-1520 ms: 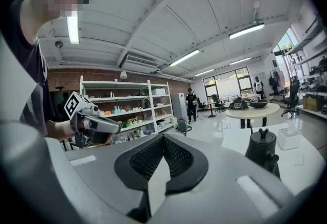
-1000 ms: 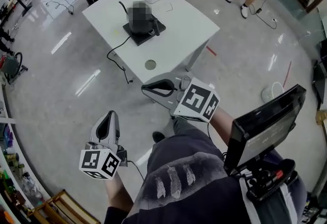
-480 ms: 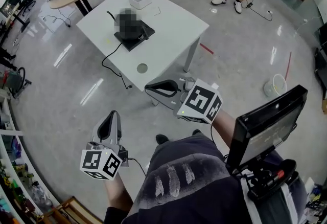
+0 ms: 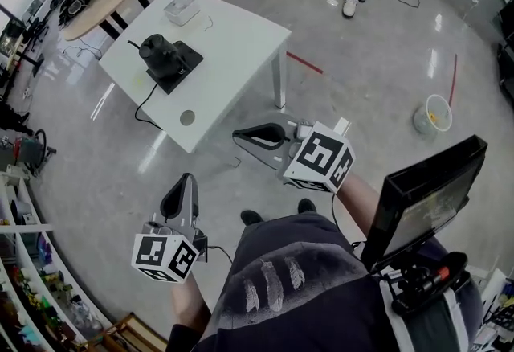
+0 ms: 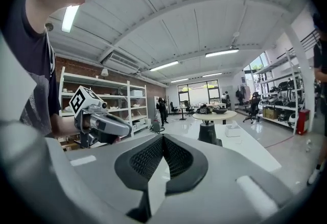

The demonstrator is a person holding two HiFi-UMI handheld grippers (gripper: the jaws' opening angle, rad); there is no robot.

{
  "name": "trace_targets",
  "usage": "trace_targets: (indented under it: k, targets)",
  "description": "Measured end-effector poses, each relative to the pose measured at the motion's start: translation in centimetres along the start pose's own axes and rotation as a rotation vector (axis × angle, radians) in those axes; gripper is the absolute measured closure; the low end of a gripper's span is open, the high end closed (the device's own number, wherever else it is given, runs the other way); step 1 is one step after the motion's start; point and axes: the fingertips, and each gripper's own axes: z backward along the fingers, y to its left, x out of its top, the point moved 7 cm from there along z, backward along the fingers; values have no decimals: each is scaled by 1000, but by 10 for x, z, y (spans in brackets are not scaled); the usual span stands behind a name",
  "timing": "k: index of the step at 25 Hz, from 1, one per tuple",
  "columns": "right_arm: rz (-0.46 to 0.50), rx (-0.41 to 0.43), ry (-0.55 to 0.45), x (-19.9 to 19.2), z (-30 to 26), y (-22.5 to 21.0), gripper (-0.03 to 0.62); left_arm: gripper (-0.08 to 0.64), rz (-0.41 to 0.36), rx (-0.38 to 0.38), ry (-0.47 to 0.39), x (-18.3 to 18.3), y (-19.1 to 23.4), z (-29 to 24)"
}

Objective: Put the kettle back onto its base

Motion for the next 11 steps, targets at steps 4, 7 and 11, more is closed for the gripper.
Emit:
trace_targets:
  k: [4,7,11]
  targets:
    - [-27,-12,-19,-12,45,-17,591,560,-29,0,20,1,-45,-18]
    - [-29,-3,-18,-16,68,-25,591,560,-35,8,16,3,-70,-26]
    - [-33,-6,-17,-17,93,-32,591,560,-38,8,19,7,-93,-36]
